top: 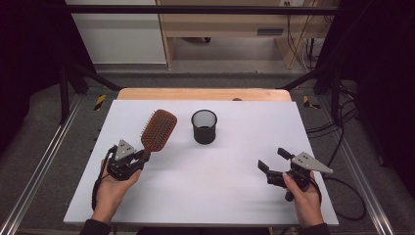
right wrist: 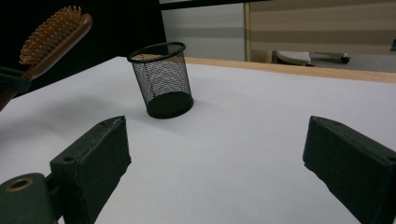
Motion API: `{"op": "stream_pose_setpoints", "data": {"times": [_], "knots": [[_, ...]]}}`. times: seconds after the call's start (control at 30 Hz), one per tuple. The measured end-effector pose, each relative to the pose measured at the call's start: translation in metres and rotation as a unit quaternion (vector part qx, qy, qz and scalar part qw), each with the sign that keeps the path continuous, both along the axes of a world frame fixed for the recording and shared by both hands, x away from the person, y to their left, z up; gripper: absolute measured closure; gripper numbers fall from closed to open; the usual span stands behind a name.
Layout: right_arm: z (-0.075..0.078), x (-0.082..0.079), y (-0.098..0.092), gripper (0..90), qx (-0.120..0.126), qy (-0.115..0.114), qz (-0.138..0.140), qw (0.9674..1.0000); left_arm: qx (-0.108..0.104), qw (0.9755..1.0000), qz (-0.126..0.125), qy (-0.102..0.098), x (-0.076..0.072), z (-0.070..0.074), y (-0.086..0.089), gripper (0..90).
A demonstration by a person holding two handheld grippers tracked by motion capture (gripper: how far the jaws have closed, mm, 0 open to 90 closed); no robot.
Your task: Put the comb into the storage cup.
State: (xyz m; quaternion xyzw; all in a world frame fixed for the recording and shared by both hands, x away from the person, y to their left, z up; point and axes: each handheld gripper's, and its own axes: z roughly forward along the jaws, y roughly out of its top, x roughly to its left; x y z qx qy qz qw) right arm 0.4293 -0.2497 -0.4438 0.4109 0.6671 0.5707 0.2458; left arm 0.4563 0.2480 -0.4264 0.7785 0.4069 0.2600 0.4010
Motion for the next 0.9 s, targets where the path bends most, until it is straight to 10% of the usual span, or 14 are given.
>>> {"op": "stream_pose_setpoints", "data": {"times": [0.37, 0.9], "knots": [[0.022, 0.009, 0.042, 5.6, 0.028, 0.005, 0.043, 0.9987, -0.049, 0.9986, -0.003, -0.023, -0.008, -0.008, -0.011, 72.8], [0.035, 0.030, 0.118, 6.9, 0.064, 0.043, 0.111, 0.9909, -0.054, 0.9967, -0.040, -0.046, -0.026, -0.006, -0.045, 72.8]]}}
